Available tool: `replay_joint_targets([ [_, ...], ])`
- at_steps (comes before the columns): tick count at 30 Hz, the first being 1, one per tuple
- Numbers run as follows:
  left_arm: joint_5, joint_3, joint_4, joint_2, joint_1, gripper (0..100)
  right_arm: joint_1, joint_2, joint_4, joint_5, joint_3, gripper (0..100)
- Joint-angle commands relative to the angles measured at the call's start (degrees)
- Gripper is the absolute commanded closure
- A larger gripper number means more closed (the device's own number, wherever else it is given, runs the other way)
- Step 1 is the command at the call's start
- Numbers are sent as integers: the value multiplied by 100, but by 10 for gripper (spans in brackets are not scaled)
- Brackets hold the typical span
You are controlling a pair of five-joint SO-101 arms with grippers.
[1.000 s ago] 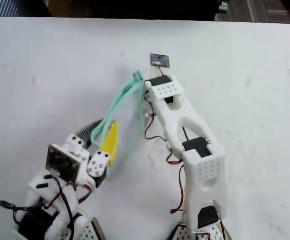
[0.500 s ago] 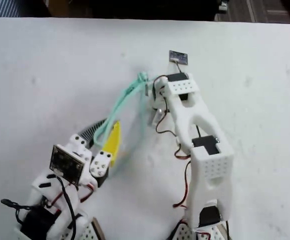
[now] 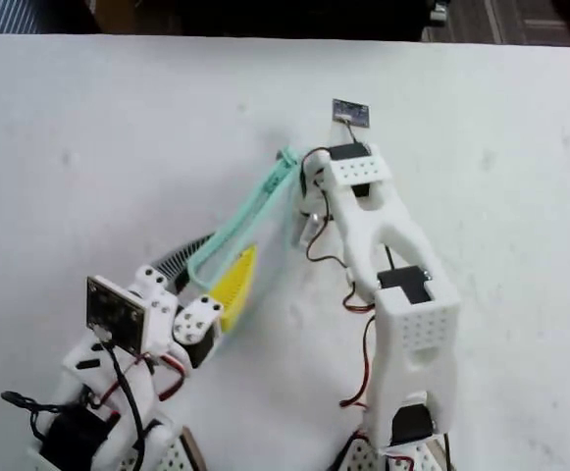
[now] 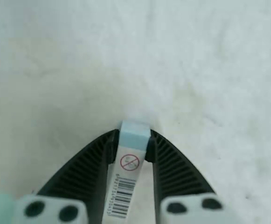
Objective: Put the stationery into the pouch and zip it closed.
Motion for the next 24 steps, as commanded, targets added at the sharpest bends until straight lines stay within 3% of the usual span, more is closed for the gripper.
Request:
replay_joint_targets([
  [1, -62, -18, 211, 22, 48, 840, 189, -22, -66, 0, -158, 981],
  [8, 0, -659, 1284, 22, 48, 747, 189, -22, -66, 0, -158, 981],
  [19, -9, -659, 1319, 22, 48, 788, 189, -92, -48, 0, -158, 981],
  [24, -18, -624, 1363, 22, 48, 763, 356, -1314, 163, 9, -149, 981],
])
